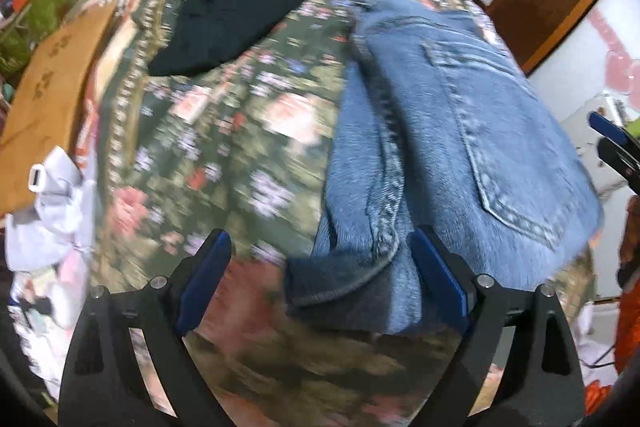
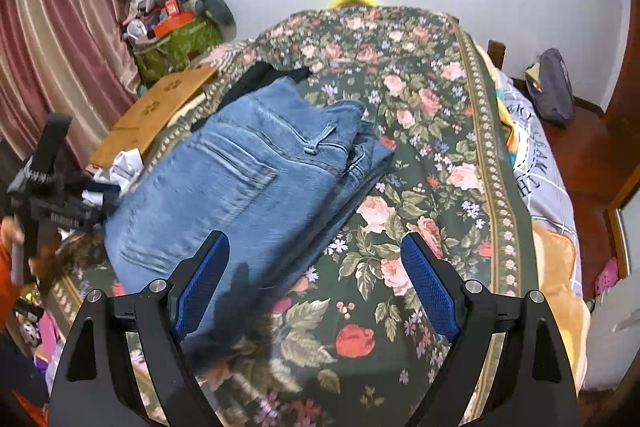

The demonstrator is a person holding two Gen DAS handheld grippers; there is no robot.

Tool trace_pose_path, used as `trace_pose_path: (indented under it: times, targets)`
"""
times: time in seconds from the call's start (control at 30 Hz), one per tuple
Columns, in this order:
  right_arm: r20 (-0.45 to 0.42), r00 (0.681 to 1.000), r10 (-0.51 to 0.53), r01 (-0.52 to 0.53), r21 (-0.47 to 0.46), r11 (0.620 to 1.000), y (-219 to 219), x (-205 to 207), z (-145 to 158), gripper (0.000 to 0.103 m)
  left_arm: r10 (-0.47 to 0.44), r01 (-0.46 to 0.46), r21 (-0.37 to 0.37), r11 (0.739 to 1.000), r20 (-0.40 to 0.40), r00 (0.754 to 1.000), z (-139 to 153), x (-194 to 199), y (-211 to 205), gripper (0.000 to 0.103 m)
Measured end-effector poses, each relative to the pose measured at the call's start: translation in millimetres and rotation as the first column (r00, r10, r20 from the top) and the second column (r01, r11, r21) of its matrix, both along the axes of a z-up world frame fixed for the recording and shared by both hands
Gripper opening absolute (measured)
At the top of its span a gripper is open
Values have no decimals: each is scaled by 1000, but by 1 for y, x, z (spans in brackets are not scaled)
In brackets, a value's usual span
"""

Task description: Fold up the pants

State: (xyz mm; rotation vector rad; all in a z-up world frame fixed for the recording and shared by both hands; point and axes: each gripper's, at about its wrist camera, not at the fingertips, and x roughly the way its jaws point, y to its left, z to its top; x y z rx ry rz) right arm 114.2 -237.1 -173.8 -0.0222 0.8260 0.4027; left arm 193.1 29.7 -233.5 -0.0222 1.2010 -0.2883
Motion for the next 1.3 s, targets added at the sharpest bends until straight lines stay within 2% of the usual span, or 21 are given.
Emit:
trace_pose_path:
  times: [0.13,0.23,0.33,0.47,0.53,0.63,0.7,0.9,1.03,1.13,1.3]
  targets:
    - [20,1000,14,-15,14,1000,4,-9,2,87,23,-26,29,999,73,997,18,-12,-13,87]
    - [13,1000,24,-25,14,1000,8,-12,-5,84,38,-41,17,999,157,987,37,-19,-16,85]
    - [-35,999,36,-35,27,999,12,-9,-19,68,9,-12,17,1000,156,988,38,-19,-25,75]
    - [-95,994,48,-41,75,996,14,-5,-41,38,-5,-3,58,998,141,990,21,-17,-31,64]
    - [-88,995,40,-33,73,997,14,-7,-45,36,12,-30,120,992,148,989,11,-15,-30,62]
    - [-71,996,47,-43,50,998,17,-11,-44,35,41,-53,78,996,148,988,4,-17,-22,62]
    - [-69,996,49,-46,47,998,16,-12,-44,33,31,-48,103,994,166,986,5,-19,-24,62]
    - [-97,993,64,-60,52,997,9,-8,-37,32,13,-38,129,991,190,982,19,-19,-26,60]
    - [-78,996,49,-45,48,998,0,-3,-23,34,-5,-37,151,988,272,962,47,-12,-28,60]
    - [-41,999,28,-25,59,998,-8,8,-10,45,-16,-31,139,990,323,946,66,4,-30,63]
    - [17,1000,-3,2,63,998,-15,38,2,62,-1,-52,129,990,383,924,84,44,-37,81]
